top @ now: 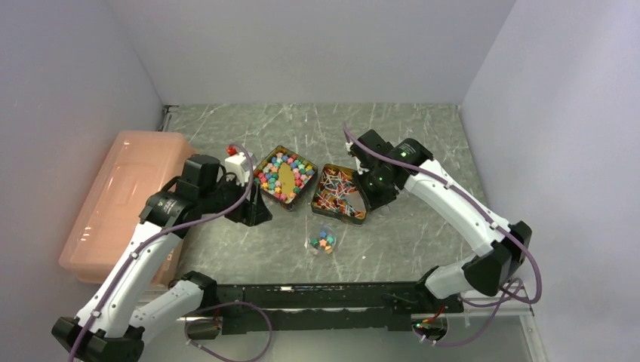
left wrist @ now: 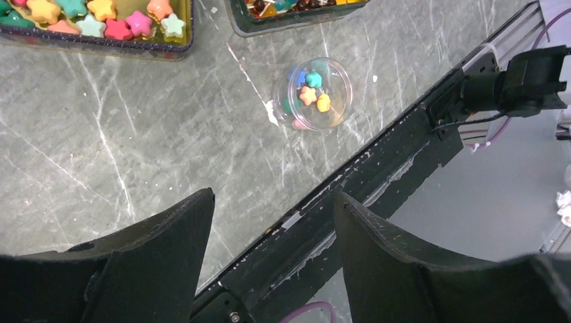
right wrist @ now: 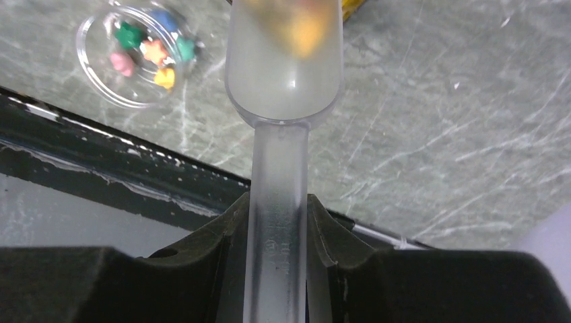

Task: Pack the candies
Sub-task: Scoop the fake candies from the storage box.

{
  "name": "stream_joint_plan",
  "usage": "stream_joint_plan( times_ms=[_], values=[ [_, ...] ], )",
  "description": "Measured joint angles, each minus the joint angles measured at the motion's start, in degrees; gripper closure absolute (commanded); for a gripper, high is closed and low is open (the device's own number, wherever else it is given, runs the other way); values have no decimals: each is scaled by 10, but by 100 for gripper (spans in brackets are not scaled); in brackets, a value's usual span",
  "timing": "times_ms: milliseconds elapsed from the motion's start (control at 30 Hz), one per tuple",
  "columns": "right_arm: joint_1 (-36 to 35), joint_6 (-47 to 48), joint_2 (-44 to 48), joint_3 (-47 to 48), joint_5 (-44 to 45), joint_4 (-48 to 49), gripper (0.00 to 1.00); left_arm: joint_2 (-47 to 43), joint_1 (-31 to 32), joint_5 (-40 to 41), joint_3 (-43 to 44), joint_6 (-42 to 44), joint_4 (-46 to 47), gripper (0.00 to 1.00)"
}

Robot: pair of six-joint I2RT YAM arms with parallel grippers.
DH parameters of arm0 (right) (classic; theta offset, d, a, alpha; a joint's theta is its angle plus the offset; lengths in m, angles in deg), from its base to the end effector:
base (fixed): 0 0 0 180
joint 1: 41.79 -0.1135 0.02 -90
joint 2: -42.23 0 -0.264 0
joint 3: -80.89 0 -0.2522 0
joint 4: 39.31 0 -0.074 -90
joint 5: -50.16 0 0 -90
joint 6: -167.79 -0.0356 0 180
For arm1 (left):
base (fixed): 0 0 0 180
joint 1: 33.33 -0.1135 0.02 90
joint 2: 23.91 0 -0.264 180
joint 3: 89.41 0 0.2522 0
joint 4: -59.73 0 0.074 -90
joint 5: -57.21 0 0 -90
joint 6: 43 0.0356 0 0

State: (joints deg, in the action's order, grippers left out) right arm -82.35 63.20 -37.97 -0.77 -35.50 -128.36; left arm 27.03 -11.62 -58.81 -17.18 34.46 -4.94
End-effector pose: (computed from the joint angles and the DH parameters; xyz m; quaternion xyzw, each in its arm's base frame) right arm 0.1921 0.1609 0.3487 -0.2153 0.9617 0.0436 0.1642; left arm 0.1481 -0.0758 0.3373 0.1603 0.8848 -0.3111 0.3076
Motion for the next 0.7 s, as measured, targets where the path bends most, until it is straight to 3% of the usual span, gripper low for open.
stream_joint_plan(
  times_ms=[300,700],
  values=[
    [31,-4,-52,9,-9,-49,100,2,58,24,7,9,-2,29],
    [39,5,-151,57,-10,-44,100,-17,73,26,-2,9,0,28]
  ],
)
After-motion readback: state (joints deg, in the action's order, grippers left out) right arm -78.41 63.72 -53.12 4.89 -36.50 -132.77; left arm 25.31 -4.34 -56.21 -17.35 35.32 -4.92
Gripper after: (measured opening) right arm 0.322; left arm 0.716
